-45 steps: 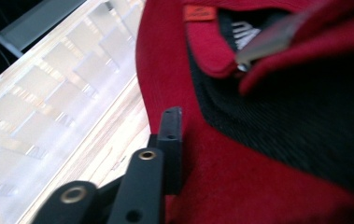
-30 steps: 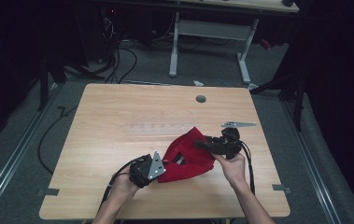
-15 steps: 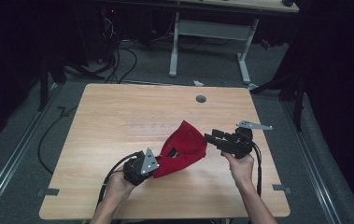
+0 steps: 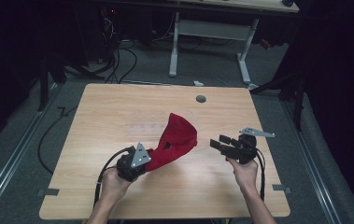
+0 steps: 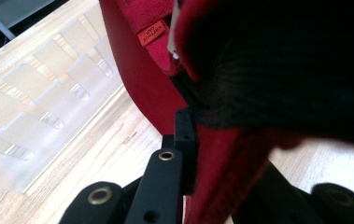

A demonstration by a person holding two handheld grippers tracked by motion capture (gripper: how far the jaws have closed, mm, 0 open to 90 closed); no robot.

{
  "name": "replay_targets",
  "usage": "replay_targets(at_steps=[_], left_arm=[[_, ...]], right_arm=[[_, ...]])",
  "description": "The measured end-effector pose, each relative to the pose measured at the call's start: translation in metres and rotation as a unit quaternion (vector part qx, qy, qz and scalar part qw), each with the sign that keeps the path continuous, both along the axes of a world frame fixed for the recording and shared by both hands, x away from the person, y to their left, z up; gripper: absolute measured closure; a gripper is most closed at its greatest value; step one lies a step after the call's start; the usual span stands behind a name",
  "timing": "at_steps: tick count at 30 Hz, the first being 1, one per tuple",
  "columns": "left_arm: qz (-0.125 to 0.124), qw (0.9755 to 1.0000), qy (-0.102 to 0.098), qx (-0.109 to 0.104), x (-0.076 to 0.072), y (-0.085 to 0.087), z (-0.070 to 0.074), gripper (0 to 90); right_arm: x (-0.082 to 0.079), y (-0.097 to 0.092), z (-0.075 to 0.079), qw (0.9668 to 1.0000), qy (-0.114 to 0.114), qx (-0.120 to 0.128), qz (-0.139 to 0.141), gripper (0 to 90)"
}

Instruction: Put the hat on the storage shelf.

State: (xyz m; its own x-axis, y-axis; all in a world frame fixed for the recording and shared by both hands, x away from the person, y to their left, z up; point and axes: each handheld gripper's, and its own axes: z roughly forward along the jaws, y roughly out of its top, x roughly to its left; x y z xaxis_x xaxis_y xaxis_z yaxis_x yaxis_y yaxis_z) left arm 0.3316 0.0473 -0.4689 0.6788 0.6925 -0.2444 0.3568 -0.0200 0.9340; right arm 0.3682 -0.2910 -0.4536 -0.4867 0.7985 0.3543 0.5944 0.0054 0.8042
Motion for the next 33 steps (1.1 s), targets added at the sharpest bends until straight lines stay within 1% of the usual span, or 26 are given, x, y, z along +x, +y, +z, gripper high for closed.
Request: replay_targets(at_steps=[1, 2, 3, 4, 6, 7, 8, 9, 10, 11, 12, 13, 14, 15, 17, 19, 20, 21, 22, 23, 24, 25, 27, 31, 33], left_arm=[[0.001, 1.0, 0.001, -0.005, 0.0, 0.002, 0.001, 85.6], [0.004, 0.9998, 0.005, -0.02, 0.002, 0.005, 0.003, 85.6], [0.004, 0.9998, 0.005, -0.02, 0.002, 0.005, 0.003, 85.6], [0.006, 0.9995, 0.009, -0.028, 0.003, 0.007, 0.004, 85.6], [0.013, 0.9987, 0.018, -0.045, 0.005, 0.011, 0.007, 85.6], [0.016, 0.9984, 0.022, -0.05, 0.006, 0.014, 0.007, 85.6], [0.024, 0.9969, 0.032, -0.068, 0.008, 0.018, 0.01, 85.6], [0.024, 0.9969, 0.032, -0.068, 0.008, 0.018, 0.01, 85.5], [0.027, 0.9963, 0.036, -0.074, 0.009, 0.021, 0.01, 85.5], [0.034, 0.9949, 0.04, -0.086, 0.012, 0.025, 0.011, 85.5], [0.037, 0.9943, 0.042, -0.091, 0.013, 0.027, 0.012, 85.5], [0.037, 0.9943, 0.042, -0.091, 0.013, 0.027, 0.012, 85.5], [0.04, 0.9935, 0.044, -0.097, 0.014, 0.028, 0.012, 85.5], [0.043, 0.9927, 0.046, -0.103, 0.015, 0.03, 0.013, 85.5], [0.047, 0.9913, 0.05, -0.113, 0.017, 0.032, 0.014, 85.5], [0.05, 0.99, 0.051, -0.121, 0.019, 0.035, 0.016, 85.5], [0.054, 0.9886, 0.053, -0.13, 0.02, 0.037, 0.017, 85.4], [0.056, 0.9879, 0.053, -0.134, 0.02, 0.038, 0.018, 85.4], [0.059, 0.9872, 0.053, -0.138, 0.021, 0.039, 0.019, 85.4], [0.059, 0.9872, 0.053, -0.138, 0.021, 0.039, 0.019, 85.4], [0.062, 0.9861, 0.055, -0.144, 0.021, 0.041, 0.02, 85.4], [0.063, 0.9857, 0.055, -0.146, 0.022, 0.043, 0.02, 85.4], [0.068, 0.9834, 0.058, -0.158, 0.024, 0.045, 0.022, 85.4], [0.076, 0.9797, 0.061, -0.175, 0.027, 0.052, 0.025, 85.4], [0.078, 0.98, 0.062, -0.172, 0.028, 0.056, 0.027, 85.4]], right_arm=[[-0.001, 0.0, -0.005, 0.9999, 0.003, -0.011, -0.001, 41.4], [-0.002, -0.001, -0.017, 0.9991, 0.004, -0.04, -0.008, 42.1], [-0.002, -0.001, -0.017, 0.9991, 0.004, -0.04, -0.008, 42.1], [-0.003, -0.001, -0.023, 0.9983, 0.005, -0.056, -0.011, 42.5], [-0.003, -0.003, -0.035, 0.9964, 0.013, -0.081, -0.021, 42.8], [-0.003, -0.004, -0.041, 0.9954, 0.02, -0.09, -0.026, 43.2], [-0.003, -0.005, -0.05, 0.9927, 0.033, -0.111, -0.035, 43.7], [-0.003, -0.005, -0.05, 0.9927, 0.033, -0.111, -0.035, 43.7], [-0.003, -0.006, -0.055, 0.992, 0.039, -0.114, -0.039, 43.9], [-0.003, -0.007, -0.062, 0.9898, 0.045, -0.127, -0.046, 44.0], [-0.003, -0.007, -0.066, 0.9882, 0.047, -0.137, -0.051, 43.9], [-0.003, -0.007, -0.066, 0.9882, 0.047, -0.137, -0.051, 43.9], [-0.003, -0.006, -0.072, 0.9855, 0.048, -0.152, -0.058, 43.3], [-0.003, -0.006, -0.072, 0.9855, 0.048, -0.152, -0.058, 43.3], [-0.005, -0.005, -0.074, 0.9836, 0.039, -0.163, -0.066, 43.3], [-0.005, -0.004, -0.075, 0.9825, 0.035, -0.17, -0.069, 42.6], [-0.005, -0.003, -0.076, 0.9805, 0.025, -0.183, -0.068, 41.5], [-0.006, -0.001, -0.077, 0.9787, 0.02, -0.193, -0.068, 41.4], [-0.006, 0.001, -0.077, 0.9767, 0.017, -0.203, -0.068, 41.1], [-0.006, 0.001, -0.077, 0.9767, 0.017, -0.203, -0.068, 41.1], [-0.007, 0.003, -0.077, 0.9742, 0.015, -0.215, -0.068, 40.6], [-0.007, 0.004, -0.077, 0.9737, 0.014, -0.217, -0.068, 40.5], [-0.006, 0.004, -0.077, 0.9741, 0.014, -0.215, -0.067, 40.2], [-0.006, 0.004, -0.077, 0.9738, 0.013, -0.217, -0.067, 39.9], [-0.006, 0.004, -0.077, 0.9738, 0.013, -0.217, -0.067, 39.9]])
